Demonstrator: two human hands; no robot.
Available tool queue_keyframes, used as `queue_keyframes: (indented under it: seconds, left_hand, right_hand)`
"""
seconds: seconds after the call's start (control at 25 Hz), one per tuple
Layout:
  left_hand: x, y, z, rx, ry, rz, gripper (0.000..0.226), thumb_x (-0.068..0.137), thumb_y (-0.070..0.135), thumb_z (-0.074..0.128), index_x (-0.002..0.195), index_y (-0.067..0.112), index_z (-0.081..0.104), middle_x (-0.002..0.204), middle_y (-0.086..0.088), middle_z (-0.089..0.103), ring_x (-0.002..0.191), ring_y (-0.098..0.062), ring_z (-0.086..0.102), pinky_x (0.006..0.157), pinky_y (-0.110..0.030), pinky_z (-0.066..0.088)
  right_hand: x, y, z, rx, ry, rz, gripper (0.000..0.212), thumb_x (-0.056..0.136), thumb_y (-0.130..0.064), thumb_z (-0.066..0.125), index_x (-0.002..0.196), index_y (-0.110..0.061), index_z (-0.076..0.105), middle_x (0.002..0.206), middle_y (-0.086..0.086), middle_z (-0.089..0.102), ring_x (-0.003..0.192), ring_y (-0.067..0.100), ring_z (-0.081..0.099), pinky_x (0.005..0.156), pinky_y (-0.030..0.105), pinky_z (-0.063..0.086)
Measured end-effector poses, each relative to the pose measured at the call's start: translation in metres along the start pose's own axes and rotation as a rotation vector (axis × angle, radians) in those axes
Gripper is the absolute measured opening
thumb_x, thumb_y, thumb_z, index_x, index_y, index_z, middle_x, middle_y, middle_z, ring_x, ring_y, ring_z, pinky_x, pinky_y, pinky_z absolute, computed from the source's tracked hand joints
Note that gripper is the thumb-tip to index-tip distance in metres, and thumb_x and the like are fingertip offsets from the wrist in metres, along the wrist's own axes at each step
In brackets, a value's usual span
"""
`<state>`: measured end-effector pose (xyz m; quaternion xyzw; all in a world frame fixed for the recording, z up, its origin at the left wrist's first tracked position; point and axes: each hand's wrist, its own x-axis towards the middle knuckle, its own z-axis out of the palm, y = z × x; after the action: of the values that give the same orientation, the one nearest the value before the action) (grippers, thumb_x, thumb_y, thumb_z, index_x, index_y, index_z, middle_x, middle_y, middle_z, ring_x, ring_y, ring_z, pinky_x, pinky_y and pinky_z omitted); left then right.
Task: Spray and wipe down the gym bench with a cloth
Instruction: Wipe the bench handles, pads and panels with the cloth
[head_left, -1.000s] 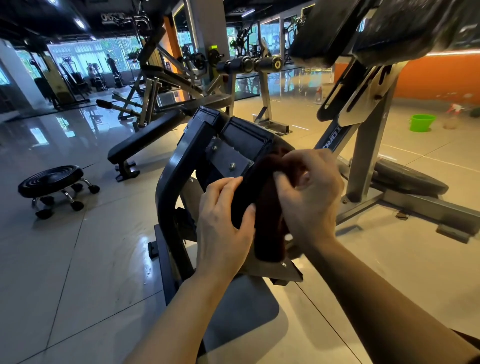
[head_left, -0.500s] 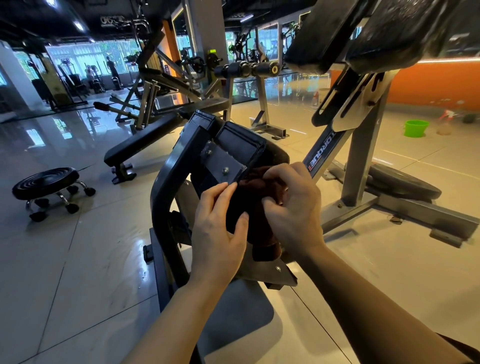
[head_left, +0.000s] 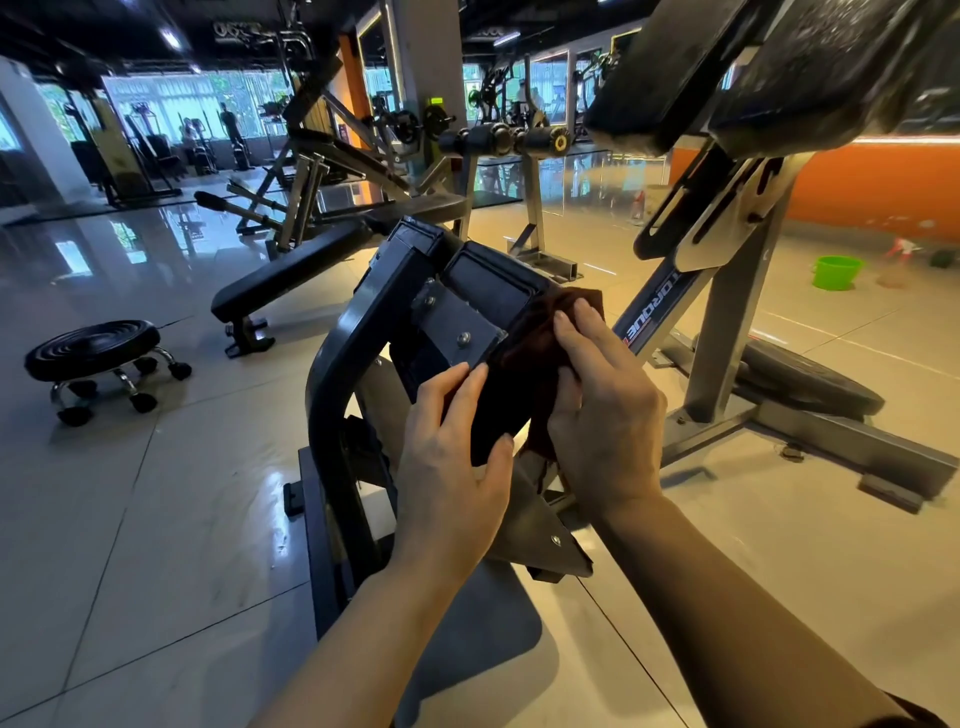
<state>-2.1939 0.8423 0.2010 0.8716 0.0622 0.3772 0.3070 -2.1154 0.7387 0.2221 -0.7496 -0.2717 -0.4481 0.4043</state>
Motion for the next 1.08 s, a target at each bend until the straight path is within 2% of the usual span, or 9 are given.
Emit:
queue_keyframes:
  seconds: [0.12, 0.2, 0.32, 0.52, 0.72, 0.88, 1.08]
  left_hand:
    - [-0.002, 0.0, 0.0, -0.001, -0.023, -0.001, 0.063, 0.089, 0.015, 0.066, 0.145, 0.019, 0.038, 0.142, 0.005, 0.034, 0.134, -0.011, 0.036, 0.104, -0.031, 0.045]
    - [-0.003, 0.002, 0.0, 0.004, -0.035, -0.01, 0.064, 0.089, 0.016, 0.065, 0.146, 0.02, 0.036, 0.144, 0.006, 0.032, 0.135, -0.009, 0.033, 0.105, -0.025, 0.041]
    - [-0.004, 0.002, 0.001, 0.02, -0.031, 0.002, 0.067, 0.088, 0.015, 0.067, 0.146, 0.021, 0.036, 0.144, 0.006, 0.032, 0.135, -0.009, 0.033, 0.101, -0.015, 0.035]
    - [-0.002, 0.0, 0.003, 0.034, -0.01, 0.01, 0.066, 0.086, 0.014, 0.068, 0.145, 0.02, 0.038, 0.142, 0.004, 0.034, 0.133, -0.014, 0.036, 0.102, -0.023, 0.041]
    - [-0.003, 0.0, 0.001, 0.041, -0.038, 0.021, 0.068, 0.087, 0.014, 0.067, 0.146, 0.022, 0.035, 0.144, 0.007, 0.031, 0.134, -0.011, 0.034, 0.095, -0.008, 0.033]
    - [-0.004, -0.002, 0.0, 0.053, -0.05, 0.04, 0.07, 0.085, 0.013, 0.07, 0.146, 0.021, 0.036, 0.145, 0.005, 0.032, 0.134, -0.013, 0.035, 0.099, -0.013, 0.035]
    - [-0.003, -0.002, -0.004, 0.038, -0.069, 0.037, 0.069, 0.087, 0.012, 0.067, 0.147, 0.023, 0.034, 0.144, 0.01, 0.028, 0.134, -0.008, 0.033, 0.098, -0.009, 0.032]
  right_hand:
    - [-0.006, 0.002, -0.002, -0.025, 0.003, 0.059, 0.044, 0.088, -0.02, 0.043, 0.115, 0.007, 0.064, 0.119, 0.023, 0.064, 0.114, 0.037, 0.061, 0.1, 0.04, 0.04]
    - [-0.007, -0.001, -0.004, -0.034, 0.006, 0.079, 0.042, 0.086, -0.017, 0.046, 0.115, 0.007, 0.065, 0.116, 0.024, 0.065, 0.111, 0.039, 0.062, 0.098, 0.039, 0.039]
    - [-0.004, -0.008, -0.004, -0.063, -0.034, -0.019, 0.044, 0.091, -0.02, 0.041, 0.12, 0.005, 0.062, 0.12, 0.024, 0.063, 0.116, 0.039, 0.058, 0.096, 0.038, 0.043]
    - [-0.003, 0.0, -0.002, -0.107, -0.102, -0.078, 0.044, 0.087, -0.015, 0.051, 0.126, 0.005, 0.058, 0.126, 0.024, 0.059, 0.121, 0.038, 0.054, 0.098, 0.038, 0.04]
    - [-0.012, -0.003, 0.003, -0.084, -0.054, -0.018, 0.042, 0.088, -0.013, 0.053, 0.126, 0.006, 0.057, 0.129, 0.025, 0.058, 0.123, 0.038, 0.054, 0.098, 0.047, 0.049]
    - [-0.016, -0.006, 0.008, -0.083, -0.073, -0.058, 0.046, 0.085, -0.005, 0.067, 0.128, 0.003, 0.056, 0.132, 0.024, 0.055, 0.128, 0.037, 0.049, 0.1, 0.047, 0.047]
    - [-0.016, 0.009, 0.004, -0.088, -0.039, -0.122, 0.038, 0.09, -0.01, 0.055, 0.124, 0.005, 0.059, 0.126, 0.024, 0.058, 0.122, 0.038, 0.054, 0.1, 0.044, 0.047]
